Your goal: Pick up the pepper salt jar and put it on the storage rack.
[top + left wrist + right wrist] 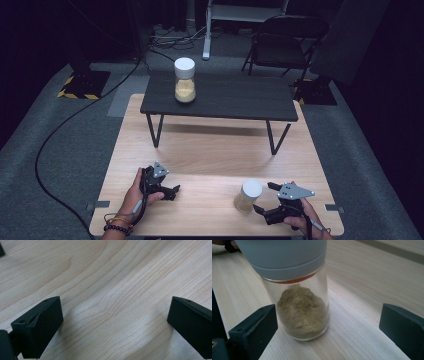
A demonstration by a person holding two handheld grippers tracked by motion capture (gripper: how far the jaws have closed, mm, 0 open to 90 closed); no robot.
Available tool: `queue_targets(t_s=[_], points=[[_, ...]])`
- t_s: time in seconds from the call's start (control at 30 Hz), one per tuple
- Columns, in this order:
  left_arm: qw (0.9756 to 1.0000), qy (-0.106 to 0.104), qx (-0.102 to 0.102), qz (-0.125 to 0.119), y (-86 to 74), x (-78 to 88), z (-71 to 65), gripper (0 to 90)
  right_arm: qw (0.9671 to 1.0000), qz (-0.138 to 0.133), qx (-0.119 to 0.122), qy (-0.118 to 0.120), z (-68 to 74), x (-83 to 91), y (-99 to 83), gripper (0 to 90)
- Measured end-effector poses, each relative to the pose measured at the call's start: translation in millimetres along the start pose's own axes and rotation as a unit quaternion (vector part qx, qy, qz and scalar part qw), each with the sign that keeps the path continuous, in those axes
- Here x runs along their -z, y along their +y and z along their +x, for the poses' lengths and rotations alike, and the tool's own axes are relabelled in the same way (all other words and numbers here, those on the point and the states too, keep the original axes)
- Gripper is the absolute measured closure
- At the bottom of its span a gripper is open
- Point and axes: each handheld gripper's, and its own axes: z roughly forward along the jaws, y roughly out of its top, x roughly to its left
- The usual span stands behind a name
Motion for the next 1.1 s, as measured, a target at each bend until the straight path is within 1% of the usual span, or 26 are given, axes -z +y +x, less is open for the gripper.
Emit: queue_targets(t_s=[0.1,0.2,0.27,0.37,0.43,0.5,0.63,0.67,0.7,0.73,0.77,0.8,0.87,0.9,0.93,0.97,1.0,1.03,1.1], points=[[1.0000,0.000,0.000,0.000,0.0,0.0,0.0,0.4,1.0000,0.000,0.005,0.003,2.7,-2.9,1.1,1.6],[1.0000,0.000,-0.001,0.000,0.2,0.0,0.2,0.4,1.0000,-0.005,-0.001,0.001,4.7,-5.7,-0.1,1.7],[1.0000,-0.001,-0.001,0.001,0.4,-0.1,0.4,0.4,0.9998,-0.013,-0.012,0.006,4.5,-7.7,-1.9,2.1],[1.0000,0.000,-0.002,0.001,0.9,-0.1,0.2,0.4,0.9998,-0.019,-0.005,0.005,8.0,-9.7,-3.1,2.4],[1.0000,0.000,-0.002,0.001,0.8,-0.1,0.2,0.4,0.9995,-0.027,-0.014,0.011,7.9,-10.7,-4.1,3.0],[1.0000,0.000,-0.002,0.002,0.9,-0.1,0.3,0.4,0.9994,-0.031,-0.006,0.011,10.4,-11.9,-4.6,3.1],[1.0000,-0.001,-0.002,0.001,0.8,-0.2,0.3,0.4,0.9993,-0.035,-0.006,0.009,14.0,-15.2,-5.7,5.0],[1.0000,-0.001,-0.002,0.001,1.0,-0.3,0.3,0.4,0.9991,-0.041,-0.012,0.010,14.5,-16.3,-6.8,8.9],[1.0000,0.000,-0.004,0.001,1.1,-0.3,0.4,0.4,0.9989,-0.046,-0.006,0.007,16.9,-17.3,-7.8,11.2],[1.0000,-0.001,-0.003,0.001,1.0,-0.4,0.3,0.4,0.9988,-0.049,-0.001,0.004,19.0,-18.1,-8.4,11.7],[1.0000,0.000,-0.003,0.001,1.0,-0.4,0.3,0.4,0.9987,-0.050,-0.005,0.005,19.2,-18.8,-8.5,13.1],[1.0000,0.000,-0.004,0.002,1.2,-0.3,0.4,0.4,0.9984,-0.055,-0.014,0.008,19.0,-19.7,-9.9,16.2],[1.0000,-0.001,-0.003,0.001,1.1,-0.4,0.4,0.4,0.9982,-0.059,-0.009,0.005,21.7,-20.8,-10.8,17.7],[1.0000,-0.001,-0.004,0.002,1.3,-0.3,0.5,0.4,0.9981,-0.061,-0.013,0.006,22.0,-21.6,-11.3,19.6],[1.0000,-0.001,-0.004,0.001,1.2,-0.5,0.5,0.4,0.9977,-0.064,-0.020,0.009,22.2,-22.5,-11.9,23.7],[1.0000,-0.001,-0.002,0.001,1.0,-0.5,0.3,0.4,0.9974,-0.069,-0.018,0.010,22.9,-23.0,-13.2,25.6],[1.0000,-0.001,-0.002,0.000,0.8,-0.6,0.2,0.4,0.9972,-0.073,-0.014,0.007,25.2,-23.5,-14.0,26.6],[1.0000,-0.001,-0.002,0.000,0.9,-0.6,0.3,0.4,0.9970,-0.077,-0.011,0.003,27.4,-24.0,-14.8,30.6],[1.0000,-0.001,-0.004,0.001,1.2,-0.5,0.5,0.4,0.9966,-0.082,-0.008,0.003,27.0,-23.5,-15.7,31.3]])
